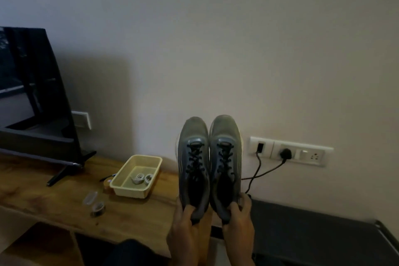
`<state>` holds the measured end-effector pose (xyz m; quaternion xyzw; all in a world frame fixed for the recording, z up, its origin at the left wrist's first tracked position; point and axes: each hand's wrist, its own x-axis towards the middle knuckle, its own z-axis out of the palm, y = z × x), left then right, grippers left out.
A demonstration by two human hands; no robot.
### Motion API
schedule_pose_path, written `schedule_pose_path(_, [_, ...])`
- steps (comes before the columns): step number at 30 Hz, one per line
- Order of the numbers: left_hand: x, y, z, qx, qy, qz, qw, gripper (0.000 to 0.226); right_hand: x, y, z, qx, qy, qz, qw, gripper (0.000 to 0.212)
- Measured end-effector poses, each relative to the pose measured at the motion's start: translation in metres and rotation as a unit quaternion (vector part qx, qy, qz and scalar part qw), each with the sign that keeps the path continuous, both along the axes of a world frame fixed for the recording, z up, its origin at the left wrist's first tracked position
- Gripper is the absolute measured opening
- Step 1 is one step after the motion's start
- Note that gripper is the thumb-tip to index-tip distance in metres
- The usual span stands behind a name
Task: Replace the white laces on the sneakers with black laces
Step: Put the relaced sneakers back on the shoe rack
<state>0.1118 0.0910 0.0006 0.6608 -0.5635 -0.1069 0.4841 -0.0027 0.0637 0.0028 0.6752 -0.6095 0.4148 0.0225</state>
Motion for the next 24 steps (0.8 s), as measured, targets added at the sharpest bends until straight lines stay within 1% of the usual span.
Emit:
schedule_pose_path(2, [-0.015,-0.004,0.021,-0.03,0.006,-0.006,1.0,0.039,-0.011,-0.002,0.018,-0.042,-0.015,-0.01,0.999,0.041])
schedule_pose_path(5, [-0.032,-0.015,0.04,-0.053,-0.019,-0.022,0.998,0.046,-0.03,-0.004,0.041,-0.071,-0.035,-0.027,0.996,0.041])
schedule_pose_path(9, [-0.056,-0.02,0.064,-0.081,-0.043,-0.046,0.995,0.048,-0.057,-0.006,0.061,-0.1,-0.046,-0.048,0.993,0.036])
schedule_pose_path(14, [-0.088,-0.024,0.079,-0.109,-0.05,-0.067,0.99,0.064,-0.087,-0.001,0.077,-0.133,-0.052,-0.064,0.988,0.035])
schedule_pose_path(17, [-0.107,-0.024,0.081,-0.113,-0.066,-0.087,0.988,0.055,-0.107,0.001,0.078,-0.126,-0.053,-0.079,0.987,0.037])
schedule_pose_path(19, [-0.119,-0.026,0.076,-0.106,-0.081,-0.096,0.986,0.054,-0.121,0.001,0.071,-0.115,-0.044,-0.091,0.988,0.04])
schedule_pose_path(22, [-0.134,-0.032,0.058,-0.099,-0.106,-0.111,0.983,0.049,-0.142,0.004,0.053,-0.096,-0.041,-0.105,0.989,0.042])
schedule_pose_path(24, [-0.142,-0.033,0.043,-0.092,-0.124,-0.141,0.978,0.048,-0.155,0.007,0.037,-0.071,-0.04,-0.113,0.99,0.045])
